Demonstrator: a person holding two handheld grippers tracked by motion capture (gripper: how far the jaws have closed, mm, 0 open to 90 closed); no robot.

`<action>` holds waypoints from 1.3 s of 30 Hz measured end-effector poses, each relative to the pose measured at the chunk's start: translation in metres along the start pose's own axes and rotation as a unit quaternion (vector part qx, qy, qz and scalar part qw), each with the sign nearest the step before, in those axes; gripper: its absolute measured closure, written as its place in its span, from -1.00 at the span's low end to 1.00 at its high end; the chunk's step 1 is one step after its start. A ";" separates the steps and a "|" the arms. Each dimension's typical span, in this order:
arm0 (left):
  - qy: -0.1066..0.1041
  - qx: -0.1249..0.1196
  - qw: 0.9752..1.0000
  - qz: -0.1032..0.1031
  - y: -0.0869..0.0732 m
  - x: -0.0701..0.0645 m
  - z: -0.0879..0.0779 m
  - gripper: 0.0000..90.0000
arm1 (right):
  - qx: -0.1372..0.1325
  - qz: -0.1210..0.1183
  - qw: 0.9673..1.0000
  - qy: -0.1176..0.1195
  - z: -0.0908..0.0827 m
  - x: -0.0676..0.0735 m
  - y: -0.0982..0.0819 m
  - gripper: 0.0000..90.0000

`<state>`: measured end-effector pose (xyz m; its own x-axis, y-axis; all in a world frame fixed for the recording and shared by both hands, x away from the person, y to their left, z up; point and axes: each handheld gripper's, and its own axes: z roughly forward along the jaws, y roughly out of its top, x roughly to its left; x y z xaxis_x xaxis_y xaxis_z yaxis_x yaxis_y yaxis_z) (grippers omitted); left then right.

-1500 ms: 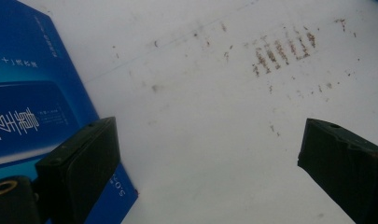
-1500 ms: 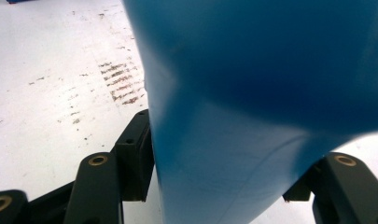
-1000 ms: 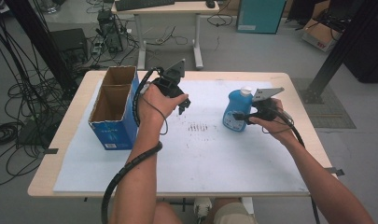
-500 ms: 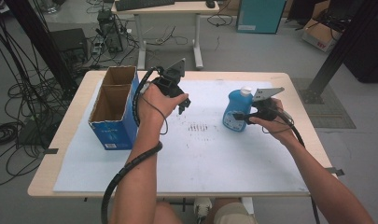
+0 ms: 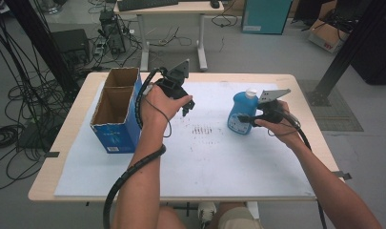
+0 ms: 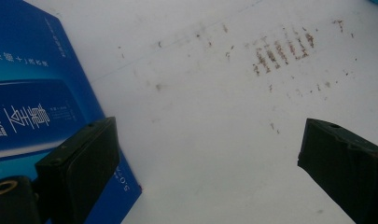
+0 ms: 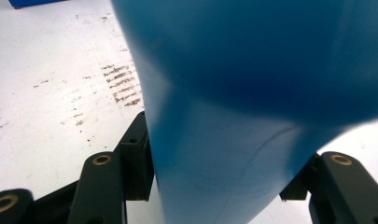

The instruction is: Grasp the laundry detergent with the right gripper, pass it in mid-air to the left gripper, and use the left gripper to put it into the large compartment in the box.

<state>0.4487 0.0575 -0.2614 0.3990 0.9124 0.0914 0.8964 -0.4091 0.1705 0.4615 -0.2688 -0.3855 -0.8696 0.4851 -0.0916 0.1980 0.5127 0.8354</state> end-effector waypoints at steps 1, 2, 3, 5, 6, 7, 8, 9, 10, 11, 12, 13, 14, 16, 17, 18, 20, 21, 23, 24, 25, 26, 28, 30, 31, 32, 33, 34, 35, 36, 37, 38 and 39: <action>0.000 0.000 1.000 0.000 0.000 0.000 0.000 -0.87 | 0.000 0.000 1.000 0.000 0.000 0.000 0.000 -0.05; 0.002 -0.001 1.000 0.001 0.000 0.000 0.000 -0.87 | -0.001 0.000 1.000 0.000 0.000 0.000 0.000 -0.05; 0.002 -0.001 1.000 0.000 0.000 0.000 0.000 -0.87 | -0.001 -0.001 1.000 0.000 0.000 0.000 0.000 -0.05; 0.001 -0.001 1.000 -0.001 0.000 0.000 0.000 -0.87 | 0.000 0.001 1.000 0.000 0.000 0.000 0.000 -0.05; 0.002 0.000 1.000 0.000 0.000 0.000 0.000 -0.87 | 0.001 0.003 1.000 0.000 0.000 0.000 0.000 -0.05; 0.002 0.000 1.000 0.000 0.000 0.000 -0.001 -0.87 | 0.000 0.002 1.000 0.000 0.000 0.000 0.000 -0.05; 0.002 -0.001 1.000 0.000 0.000 0.000 -0.001 -0.87 | 0.000 0.001 1.000 0.000 0.000 0.000 0.000 -0.04; 0.001 -0.001 1.000 0.000 0.000 0.000 -0.001 -0.87 | 0.001 0.004 1.000 0.000 0.000 0.000 0.000 -0.04; 0.003 -0.001 1.000 0.001 0.000 0.000 -0.001 -0.87 | 0.000 0.003 1.000 0.000 0.000 0.000 0.000 -0.04; 0.003 0.000 1.000 0.002 0.000 0.000 -0.001 -0.87 | 0.000 0.003 1.000 0.000 0.000 0.000 0.000 -0.04; 0.003 -0.001 1.000 0.001 -0.001 0.000 -0.002 -0.87 | 0.000 0.003 1.000 0.000 0.000 0.000 0.000 -0.04; 0.003 -0.001 1.000 0.001 -0.001 0.000 -0.002 -0.87 | 0.000 0.003 1.000 0.000 0.000 0.000 0.000 -0.04; 0.002 -0.001 1.000 0.001 -0.001 0.001 -0.002 -0.87 | -0.001 0.001 1.000 0.000 0.000 0.000 0.000 -0.04; 0.002 -0.001 1.000 0.000 -0.001 0.000 -0.002 -0.87 | -0.001 0.002 1.000 0.000 0.000 0.000 0.000 -0.04; 0.001 -0.001 1.000 -0.002 -0.001 0.000 -0.002 -0.87 | -0.001 0.002 1.000 0.001 0.000 0.000 0.000 -0.04; 0.001 -0.001 1.000 -0.002 -0.001 0.000 -0.002 -0.87 | -0.002 0.003 1.000 0.001 0.000 0.000 0.000 -0.04; 0.001 -0.002 1.000 -0.003 -0.001 0.001 -0.003 -0.87 | -0.002 0.002 1.000 0.001 0.000 0.000 0.000 -0.04; 0.001 -0.003 1.000 -0.003 -0.001 0.001 -0.003 -0.87 | -0.003 0.004 1.000 0.001 0.000 0.000 0.000 -0.04; 0.002 -0.003 1.000 -0.003 -0.002 0.000 -0.003 -0.87 | -0.003 0.004 1.000 0.001 0.000 0.000 0.000 -0.04; 0.003 -0.003 1.000 -0.002 -0.002 0.001 -0.003 -0.87 | -0.003 0.003 1.000 0.001 0.000 -0.001 0.000 -0.04; 0.003 -0.001 1.000 0.001 -0.002 0.001 -0.003 -0.87 | -0.003 0.004 1.000 0.002 0.000 -0.001 0.000 -0.04; 0.003 -0.001 1.000 0.001 -0.002 0.001 -0.003 -0.87 | -0.003 0.004 1.000 0.001 0.000 -0.001 0.000 -0.04; 0.004 -0.001 1.000 0.001 -0.002 0.001 -0.004 -0.87 | -0.003 0.003 1.000 0.002 0.000 -0.001 0.000 -0.04; 0.004 -0.001 1.000 0.001 -0.002 0.001 -0.004 -0.87 | -0.003 0.004 1.000 0.002 0.000 -0.001 0.000 -0.03; 0.003 -0.001 1.000 0.001 -0.002 0.001 -0.003 -0.87 | -0.003 0.003 1.000 0.001 0.000 0.000 0.000 -0.03; 0.003 0.000 1.000 0.001 -0.002 0.001 -0.003 -0.87 | -0.003 0.002 1.000 0.001 0.000 -0.001 0.000 -0.03; 0.003 0.000 1.000 0.001 -0.002 0.001 -0.003 -0.87 | -0.003 0.002 1.000 0.001 0.000 -0.001 0.000 -0.03; 0.003 0.000 1.000 0.001 -0.002 0.001 -0.003 -0.87 | -0.003 0.003 1.000 0.001 0.000 -0.001 0.000 -0.03; 0.003 0.000 1.000 0.000 -0.002 0.001 -0.003 -0.87 | -0.003 0.004 1.000 0.001 0.000 -0.001 0.000 -0.03; 0.002 0.000 1.000 0.000 -0.002 0.001 -0.003 -0.87 | -0.003 0.004 1.000 0.002 0.000 -0.001 0.000 -0.03; 0.001 0.000 1.000 0.000 -0.002 0.001 -0.003 -0.87 | -0.003 0.004 1.000 0.001 0.000 -0.001 0.000 -0.03; 0.003 -0.001 1.000 0.000 -0.002 0.001 -0.003 -0.87 | -0.003 0.002 1.000 0.001 0.000 -0.001 0.000 -0.03; 0.003 0.000 1.000 0.001 -0.002 0.001 -0.004 -0.87 | -0.003 0.002 1.000 0.001 0.000 -0.001 0.000 -0.03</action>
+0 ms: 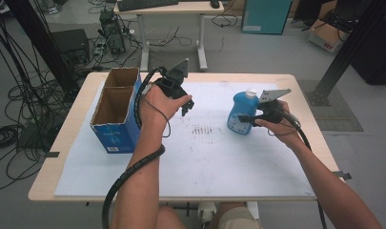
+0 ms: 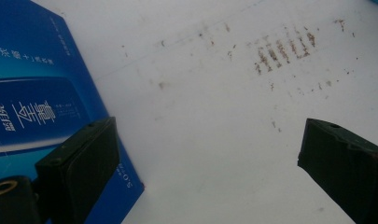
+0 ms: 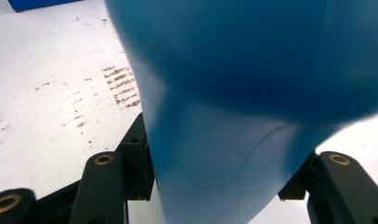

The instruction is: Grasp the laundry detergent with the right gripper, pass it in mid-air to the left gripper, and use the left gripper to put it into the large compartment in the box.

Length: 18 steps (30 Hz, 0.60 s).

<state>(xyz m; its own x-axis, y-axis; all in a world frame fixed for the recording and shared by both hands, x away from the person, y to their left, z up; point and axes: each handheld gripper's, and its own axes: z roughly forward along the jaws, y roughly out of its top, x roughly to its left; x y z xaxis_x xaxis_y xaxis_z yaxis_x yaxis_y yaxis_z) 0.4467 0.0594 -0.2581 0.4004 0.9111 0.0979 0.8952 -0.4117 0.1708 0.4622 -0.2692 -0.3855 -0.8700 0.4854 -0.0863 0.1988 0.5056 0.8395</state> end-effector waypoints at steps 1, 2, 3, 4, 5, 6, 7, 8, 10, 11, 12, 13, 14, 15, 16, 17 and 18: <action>0.000 0.000 1.000 0.000 0.000 0.000 0.000 -0.87 | 0.000 0.000 1.000 0.000 0.000 0.000 0.000 -0.03; 0.002 -0.001 1.000 0.000 0.000 0.000 0.000 -0.87 | 0.000 0.000 1.000 0.000 0.000 0.000 0.000 -0.03; 0.000 0.001 1.000 0.000 0.000 0.000 0.000 -0.87 | 0.000 0.000 1.000 0.000 0.000 0.000 0.000 -0.03; 0.000 -0.001 1.000 -0.003 0.000 0.000 0.000 -0.87 | 0.000 0.000 1.000 0.000 0.000 0.000 0.000 -0.03; 0.000 -0.001 1.000 -0.003 0.000 0.000 0.000 -0.87 | 0.000 0.000 1.000 0.000 0.000 0.000 0.000 -0.03; 0.001 -0.001 1.000 -0.002 -0.001 0.001 -0.001 -0.87 | 0.000 0.001 1.000 0.000 0.000 0.000 0.000 -0.03; 0.000 -0.001 1.000 -0.002 -0.001 0.001 -0.001 -0.87 | 0.000 0.001 1.000 0.000 0.000 0.000 0.000 -0.03; 0.000 -0.001 1.000 -0.002 -0.001 0.001 -0.001 -0.87 | 0.000 0.001 1.000 0.000 0.000 0.000 0.000 -0.03; 0.000 -0.001 1.000 -0.004 -0.001 0.000 -0.001 -0.87 | 0.001 0.002 1.000 0.000 0.000 0.000 0.000 -0.03; 0.000 -0.002 1.000 -0.005 -0.001 0.000 -0.001 -0.87 | 0.000 0.002 1.000 0.000 0.000 0.000 0.000 -0.03; 0.000 -0.003 1.000 -0.004 -0.001 0.000 0.000 -0.87 | -0.001 0.000 1.000 0.000 0.000 0.000 0.000 -0.03; 0.000 -0.001 1.000 -0.002 -0.001 -0.001 0.000 -0.87 | 0.000 0.001 1.000 0.000 0.000 0.000 0.000 -0.03; 0.000 -0.001 1.000 -0.002 -0.001 -0.001 0.000 -0.87 | 0.000 0.001 1.000 0.000 0.000 0.000 0.000 -0.03; 0.000 -0.001 1.000 -0.002 0.000 -0.001 0.000 -0.87 | 0.000 0.002 1.000 0.000 0.000 0.000 0.000 -0.03; 0.000 -0.002 1.000 -0.002 0.000 -0.001 0.000 -0.87 | -0.001 0.000 1.000 0.000 0.000 0.000 0.000 -0.03; 0.000 -0.004 1.000 -0.004 0.000 -0.001 0.000 -0.87 | 0.000 0.000 1.000 0.000 0.000 0.000 0.000 -0.03; 0.000 -0.003 1.000 -0.004 0.000 -0.001 0.000 -0.87 | 0.000 0.002 1.000 0.000 0.000 0.000 0.000 -0.03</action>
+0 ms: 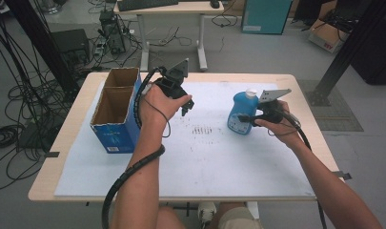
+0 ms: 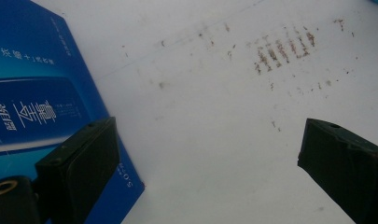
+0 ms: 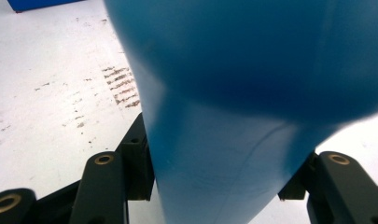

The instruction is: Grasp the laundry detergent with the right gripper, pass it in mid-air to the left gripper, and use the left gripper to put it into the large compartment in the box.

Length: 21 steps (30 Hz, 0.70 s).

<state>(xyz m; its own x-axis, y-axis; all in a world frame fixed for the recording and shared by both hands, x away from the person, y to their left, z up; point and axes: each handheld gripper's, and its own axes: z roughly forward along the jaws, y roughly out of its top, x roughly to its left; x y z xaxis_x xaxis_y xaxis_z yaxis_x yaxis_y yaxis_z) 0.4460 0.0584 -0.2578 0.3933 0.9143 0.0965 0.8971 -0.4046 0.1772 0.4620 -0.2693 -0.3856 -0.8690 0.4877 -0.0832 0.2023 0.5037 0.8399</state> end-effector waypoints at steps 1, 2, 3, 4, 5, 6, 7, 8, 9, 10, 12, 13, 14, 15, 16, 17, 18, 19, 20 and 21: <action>0.000 0.001 1.000 0.003 0.000 0.000 0.000 -0.87 | 0.000 0.000 1.000 0.000 0.000 0.000 0.000 -0.03; 0.000 0.001 1.000 0.003 0.000 0.000 0.000 -0.87 | 0.000 -0.001 1.000 0.000 0.000 0.000 0.000 -0.03; 0.001 0.003 1.000 0.004 0.000 0.000 0.000 -0.87 | 0.000 0.000 1.000 0.000 0.000 0.000 0.000 -0.03; 0.001 0.003 1.000 0.004 0.000 0.000 0.000 -0.87 | 0.000 0.000 1.000 0.000 0.000 0.000 0.000 -0.03; 0.000 0.002 1.000 0.003 0.000 0.000 0.000 -0.87 | 0.000 0.000 1.000 0.000 0.000 0.000 0.000 -0.03; 0.001 0.002 1.000 0.004 0.001 0.000 0.000 -0.87 | 0.000 0.002 1.000 0.000 0.000 0.000 0.000 -0.03; 0.001 0.003 1.000 0.005 0.001 0.001 -0.001 -0.87 | 0.000 0.001 1.000 0.000 0.000 0.000 0.000 -0.03; 0.000 0.002 1.000 0.005 0.001 0.000 -0.001 -0.87 | 0.000 0.002 1.000 0.000 0.000 0.000 0.000 -0.03; 0.000 0.002 1.000 0.005 0.001 0.000 -0.001 -0.87 | 0.000 -0.001 1.000 0.000 0.000 0.000 0.000 -0.03; 0.002 0.001 1.000 0.005 0.001 0.000 -0.002 -0.87 | 0.000 0.001 1.000 0.000 0.000 0.000 0.000 -0.03; 0.002 -0.001 1.000 0.006 0.001 0.000 -0.003 -0.87 | 0.000 0.000 1.000 0.000 0.000 0.000 0.000 -0.03; 0.002 -0.001 1.000 0.006 0.001 0.000 -0.003 -0.87 | 0.000 0.000 1.000 0.000 0.000 0.000 0.000 -0.03; 0.002 -0.001 1.000 0.006 0.001 0.000 -0.003 -0.87 | 0.000 0.000 1.000 0.000 0.000 0.000 0.000 -0.03; 0.001 0.000 1.000 0.006 0.001 0.000 -0.003 -0.87 | 0.000 0.000 1.000 0.000 0.000 0.000 0.000 -0.03; 0.001 0.000 1.000 0.006 0.000 0.000 -0.003 -0.87 | 0.000 0.000 1.000 0.000 0.000 0.000 0.000 -0.03; 0.003 0.000 1.000 0.007 0.000 0.001 -0.003 -0.87 | 0.000 -0.001 1.000 0.000 0.000 0.000 0.000 -0.03; 0.003 0.001 1.000 0.006 0.000 0.001 -0.003 -0.87 | 0.000 -0.001 1.000 0.000 0.000 0.000 0.000 -0.03; 0.003 0.001 1.000 0.006 0.000 0.001 -0.003 -0.87 | 0.000 -0.001 1.000 0.000 0.000 0.000 0.000 -0.03; 0.002 0.000 1.000 0.006 -0.001 0.001 -0.003 -0.87 | 0.000 -0.001 1.000 0.000 0.000 0.000 0.000 -0.03; 0.002 0.001 1.000 0.004 -0.001 0.001 -0.003 -0.87 | 0.000 -0.001 1.000 0.000 0.000 0.000 0.000 -0.03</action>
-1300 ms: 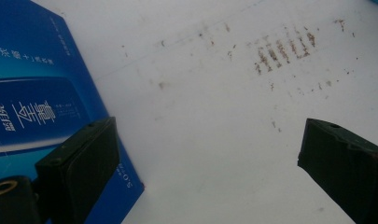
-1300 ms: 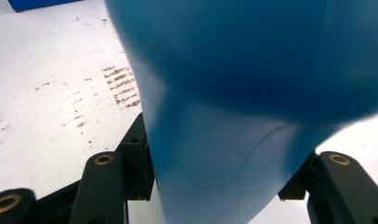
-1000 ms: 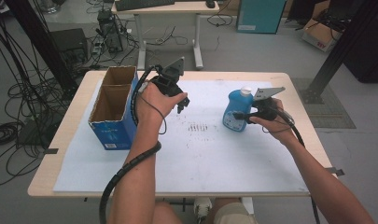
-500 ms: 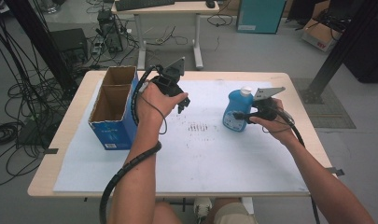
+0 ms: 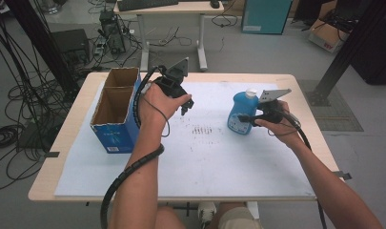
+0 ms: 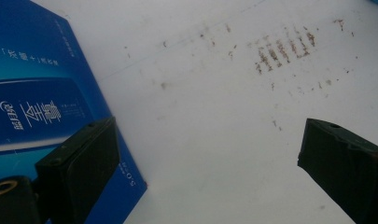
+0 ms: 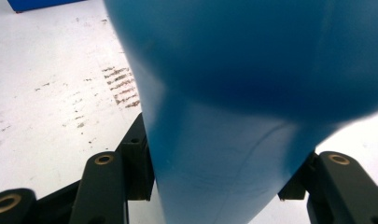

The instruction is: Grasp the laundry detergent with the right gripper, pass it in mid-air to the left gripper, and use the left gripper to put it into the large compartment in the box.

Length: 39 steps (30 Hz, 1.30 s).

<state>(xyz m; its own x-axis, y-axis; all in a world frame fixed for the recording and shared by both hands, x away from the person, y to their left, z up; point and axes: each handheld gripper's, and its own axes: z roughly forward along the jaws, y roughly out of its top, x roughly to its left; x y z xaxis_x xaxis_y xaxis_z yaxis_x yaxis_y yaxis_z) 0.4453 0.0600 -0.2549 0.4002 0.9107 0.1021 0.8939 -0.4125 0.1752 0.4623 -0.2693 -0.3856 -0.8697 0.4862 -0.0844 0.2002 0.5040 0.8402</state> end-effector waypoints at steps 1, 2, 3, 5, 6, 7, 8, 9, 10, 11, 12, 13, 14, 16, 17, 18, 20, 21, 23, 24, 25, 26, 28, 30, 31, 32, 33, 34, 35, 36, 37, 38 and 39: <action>0.001 0.001 1.000 0.001 0.000 0.000 0.000 -0.87 | 0.000 0.000 1.000 0.000 0.000 0.000 0.000 -0.03; 0.001 0.001 1.000 0.003 0.000 0.000 0.000 -0.87 | 0.001 0.002 1.000 0.000 0.000 0.000 0.000 -0.03; 0.000 0.001 1.000 0.002 0.000 0.000 0.000 -0.87 | 0.000 0.001 1.000 0.000 0.000 0.000 0.000 -0.03; 0.001 0.002 1.000 0.003 0.000 0.000 0.000 -0.87 | 0.001 0.001 1.000 0.000 0.000 0.000 0.000 -0.03; 0.001 0.001 1.000 0.003 0.000 0.000 0.000 -0.87 | 0.000 0.000 1.000 0.000 0.000 0.000 0.000 -0.03; 0.000 0.001 1.000 0.001 0.000 0.000 0.000 -0.87 | 0.000 0.001 1.000 0.000 0.000 0.000 0.000 -0.03; 0.001 0.000 1.000 0.003 0.000 0.000 0.000 -0.87 | 0.000 0.000 1.000 0.000 0.000 0.000 0.000 -0.03; -0.001 0.000 1.000 0.004 0.000 -0.001 0.000 -0.87 | 0.000 0.000 1.000 -0.001 0.000 0.000 0.000 -0.03; 0.000 0.000 1.000 0.003 0.000 -0.001 0.000 -0.87 | 0.000 0.001 1.000 -0.001 0.000 0.000 0.000 -0.03; 0.000 0.000 1.000 0.004 -0.001 -0.002 0.001 -0.87 | 0.000 0.001 1.000 -0.001 0.000 0.000 0.000 -0.03; 0.000 0.000 1.000 0.004 -0.001 -0.002 0.001 -0.87 | 0.000 0.001 1.000 -0.001 0.000 0.000 0.000 -0.03; -0.001 0.002 1.000 0.007 -0.001 -0.002 0.001 -0.87 | -0.001 0.000 1.000 -0.001 0.000 0.000 0.000 -0.03; -0.001 0.002 1.000 0.007 -0.001 -0.002 0.001 -0.87 | -0.001 0.000 1.000 -0.001 0.000 0.000 0.000 -0.03; -0.002 0.002 1.000 0.008 -0.001 -0.003 0.001 -0.87 | -0.001 0.001 1.000 -0.002 0.000 0.001 0.000 -0.02; -0.003 -0.001 1.000 0.007 -0.001 -0.003 0.001 -0.87 | -0.001 0.000 1.000 -0.002 0.000 0.000 0.000 -0.03; -0.005 -0.001 1.000 0.009 -0.001 -0.002 0.000 -0.87 | -0.001 0.000 1.000 -0.002 0.000 0.001 0.000 -0.02; -0.005 0.000 1.000 0.010 -0.001 -0.002 0.000 -0.87 | -0.001 0.001 1.000 -0.002 0.000 0.001 0.000 -0.02; -0.006 -0.001 1.000 0.011 -0.001 -0.002 -0.001 -0.87 | -0.001 0.001 1.000 -0.002 0.000 0.001 0.000 -0.02; -0.007 -0.003 1.000 0.014 -0.001 -0.001 -0.003 -0.87 | -0.001 0.001 1.000 -0.003 0.000 0.001 0.000 -0.02; -0.012 -0.007 1.000 0.016 -0.001 0.000 -0.004 -0.87 | -0.001 0.002 1.000 -0.003 0.000 0.001 0.000 -0.02; -0.012 -0.007 1.000 0.016 -0.001 0.000 -0.004 -0.87 | -0.001 0.002 1.000 -0.003 0.000 0.001 0.000 -0.02; -0.016 -0.010 1.000 0.018 -0.001 0.000 -0.005 -0.87 | 0.000 0.001 1.000 -0.003 0.000 0.001 0.000 -0.02; -0.019 -0.011 0.999 0.023 -0.001 0.000 -0.006 -0.87 | 0.003 0.000 1.000 -0.005 0.000 0.002 0.001 -0.02; -0.025 -0.012 0.999 0.036 0.000 0.000 -0.006 -0.87 | 0.005 -0.001 1.000 -0.004 -0.001 0.002 0.001 -0.02; -0.027 -0.013 0.999 0.039 0.000 0.000 -0.007 -0.87 | 0.003 0.004 1.000 -0.004 0.000 0.002 0.001 -0.02; -0.031 -0.015 0.998 0.054 0.001 -0.001 -0.009 -0.87 | 0.003 0.006 1.000 -0.003 0.000 0.001 0.001 -0.02; -0.031 -0.015 0.998 0.054 0.001 -0.001 -0.009 -0.87 | 0.003 0.006 1.000 -0.003 0.000 0.001 0.001 -0.02; -0.031 -0.017 0.998 0.060 0.002 -0.001 -0.011 -0.87 | 0.005 0.011 1.000 -0.003 0.000 0.000 0.002 -0.01; -0.033 -0.018 0.997 0.069 0.002 -0.002 -0.013 -0.87 | 0.008 0.015 1.000 -0.002 -0.001 0.000 0.002 -0.01; -0.034 -0.020 0.996 0.077 0.003 -0.002 -0.016 -0.87 | 0.013 0.016 1.000 -0.002 -0.001 -0.001 0.004 -0.01; -0.035 -0.022 0.996 0.084 0.004 -0.002 -0.018 -0.87 | 0.019 0.016 1.000 -0.002 -0.001 -0.001 0.006 -0.01; -0.037 -0.027 0.994 0.099 0.006 -0.002 -0.023 -0.87 | 0.028 0.016 0.999 -0.001 -0.001 -0.002 0.010 -0.01; -0.038 -0.028 0.993 0.106 0.007 -0.001 -0.027 -0.87 | 0.027 0.018 0.999 -0.001 -0.002 -0.003 0.012 -0.01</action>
<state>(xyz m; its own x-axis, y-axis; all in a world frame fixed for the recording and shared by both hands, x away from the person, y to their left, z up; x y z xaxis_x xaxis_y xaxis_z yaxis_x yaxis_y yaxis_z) 0.4459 0.0551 -0.2271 0.5939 0.8016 0.0683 0.7763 -0.5933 0.2128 0.4665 -0.2666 -0.3741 -0.8607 0.5062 -0.0549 0.2558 0.5232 0.8129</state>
